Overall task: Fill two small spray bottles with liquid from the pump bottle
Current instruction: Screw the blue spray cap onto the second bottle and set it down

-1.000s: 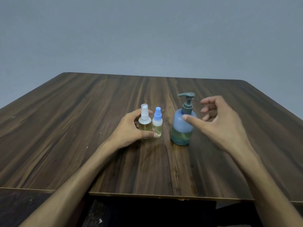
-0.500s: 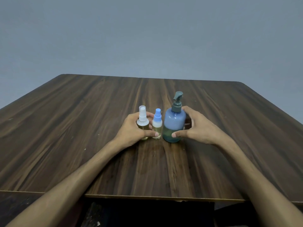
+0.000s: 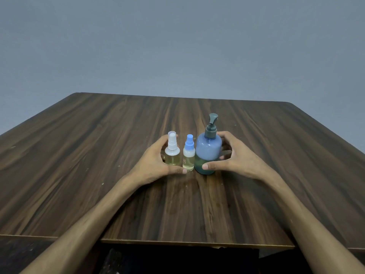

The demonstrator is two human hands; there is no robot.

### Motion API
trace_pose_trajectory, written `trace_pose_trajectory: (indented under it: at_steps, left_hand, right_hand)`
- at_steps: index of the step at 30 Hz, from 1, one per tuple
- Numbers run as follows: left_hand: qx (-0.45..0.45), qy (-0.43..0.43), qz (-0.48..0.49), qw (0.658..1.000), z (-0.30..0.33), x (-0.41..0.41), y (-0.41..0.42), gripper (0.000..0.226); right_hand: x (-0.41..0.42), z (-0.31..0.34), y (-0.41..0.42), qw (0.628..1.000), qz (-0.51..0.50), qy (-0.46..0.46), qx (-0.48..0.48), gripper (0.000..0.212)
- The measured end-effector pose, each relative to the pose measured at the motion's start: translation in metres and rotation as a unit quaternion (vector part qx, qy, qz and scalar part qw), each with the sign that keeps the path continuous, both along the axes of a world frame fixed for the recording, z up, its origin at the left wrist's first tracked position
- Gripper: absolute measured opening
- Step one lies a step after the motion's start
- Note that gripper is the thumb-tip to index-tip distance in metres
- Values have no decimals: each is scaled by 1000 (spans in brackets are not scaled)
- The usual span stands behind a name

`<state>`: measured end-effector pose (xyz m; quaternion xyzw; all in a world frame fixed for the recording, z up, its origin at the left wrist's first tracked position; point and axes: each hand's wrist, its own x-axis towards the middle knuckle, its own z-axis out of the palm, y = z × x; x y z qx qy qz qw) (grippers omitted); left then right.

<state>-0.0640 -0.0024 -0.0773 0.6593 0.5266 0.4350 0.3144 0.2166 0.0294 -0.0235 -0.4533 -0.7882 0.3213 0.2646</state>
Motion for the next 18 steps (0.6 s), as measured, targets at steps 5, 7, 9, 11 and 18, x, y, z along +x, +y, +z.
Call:
trace_pose_trajectory:
  at_steps: [5, 7, 9, 11, 18]
  left_hand:
    - [6, 44, 8, 999, 4, -15, -6, 65]
    - [1, 39, 9, 999, 7, -14, -6, 54]
    - [1, 31, 4, 1000, 10, -11, -2, 52]
    - [2, 28, -3, 1000, 9, -7, 3, 51]
    - [42, 20, -7, 999, 1, 1, 3, 53]
  right_hand:
    - [-1, -8, -1, 999, -14, 19, 31, 83]
    - [-2, -10, 0, 999, -18, 23, 37, 78]
    - [-3, -12, 0, 999, -20, 28, 41, 75]
    - [-2, -14, 2, 998, -23, 28, 49, 74]
    - [-4, -18, 4, 997, -24, 21, 64, 71]
